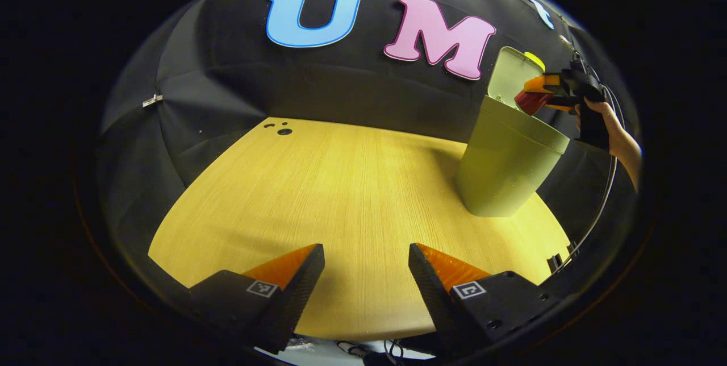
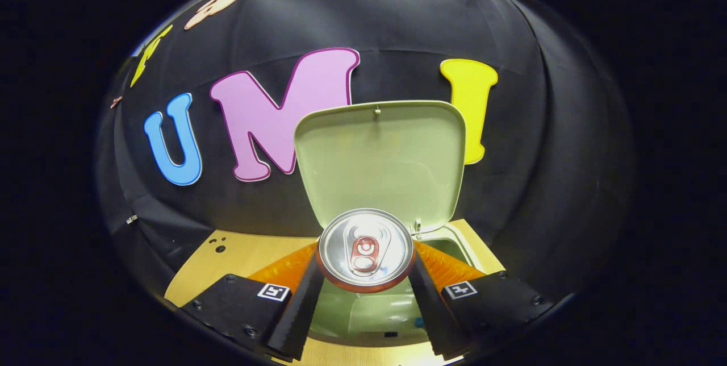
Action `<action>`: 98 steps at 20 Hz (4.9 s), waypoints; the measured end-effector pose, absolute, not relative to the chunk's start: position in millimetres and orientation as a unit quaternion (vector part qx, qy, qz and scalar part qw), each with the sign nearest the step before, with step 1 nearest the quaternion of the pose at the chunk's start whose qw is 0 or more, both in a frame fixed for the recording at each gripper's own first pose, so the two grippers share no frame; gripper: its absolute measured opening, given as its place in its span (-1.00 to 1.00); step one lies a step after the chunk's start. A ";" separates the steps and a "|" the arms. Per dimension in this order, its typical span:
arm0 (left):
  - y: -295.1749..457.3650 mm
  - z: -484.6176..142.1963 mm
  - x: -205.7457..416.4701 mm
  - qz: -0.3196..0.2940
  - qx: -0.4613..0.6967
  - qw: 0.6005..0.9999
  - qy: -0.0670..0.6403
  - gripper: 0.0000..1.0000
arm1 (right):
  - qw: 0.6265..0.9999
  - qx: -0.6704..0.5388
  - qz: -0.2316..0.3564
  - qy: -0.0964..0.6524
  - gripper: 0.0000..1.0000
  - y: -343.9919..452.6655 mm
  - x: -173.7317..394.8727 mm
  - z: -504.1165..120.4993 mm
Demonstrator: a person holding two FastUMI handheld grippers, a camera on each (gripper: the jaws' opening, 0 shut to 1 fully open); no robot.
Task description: Press the lid of the desktop garbage bin to open it, pick up the crumpled paper on the desktop and throw it into the bin, then pick up the pop can on the desktop and drop it into the bin, and finally close the garbage bin lid.
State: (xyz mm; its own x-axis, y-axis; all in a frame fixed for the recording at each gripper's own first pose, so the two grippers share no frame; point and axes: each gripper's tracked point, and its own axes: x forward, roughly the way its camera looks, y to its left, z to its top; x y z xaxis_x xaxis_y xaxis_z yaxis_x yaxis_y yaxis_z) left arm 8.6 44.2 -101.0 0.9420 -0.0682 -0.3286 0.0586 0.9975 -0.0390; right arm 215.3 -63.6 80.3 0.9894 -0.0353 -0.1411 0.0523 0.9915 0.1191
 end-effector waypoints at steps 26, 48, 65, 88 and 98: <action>55.1 -133.9 -4.5 0.017 -0.033 0.980 0.197 0.92 | 0.995 0.011 -0.036 -0.095 0.89 -69.6 243.3 250.0; 50.4 -137.7 -6.7 0.016 -0.031 0.979 0.200 0.92 | 0.997 0.027 -0.061 -0.036 0.96 -87.1 272.7 231.5; 19.1 -137.9 1.2 -0.049 0.004 0.976 0.214 0.92 | 0.993 0.037 -0.064 0.088 0.95 -82.1 193.2 65.5; -18.1 -87.4 3.6 -0.083 -0.021 0.983 0.162 0.92 | 0.998 0.023 -0.039 0.054 0.96 -74.5 176.4 47.9; 10.1 -2.6 -22.4 -0.062 0.015 0.998 0.024 0.92 | 0.999 0.000 -0.051 0.001 0.95 -52.8 131.0 81.9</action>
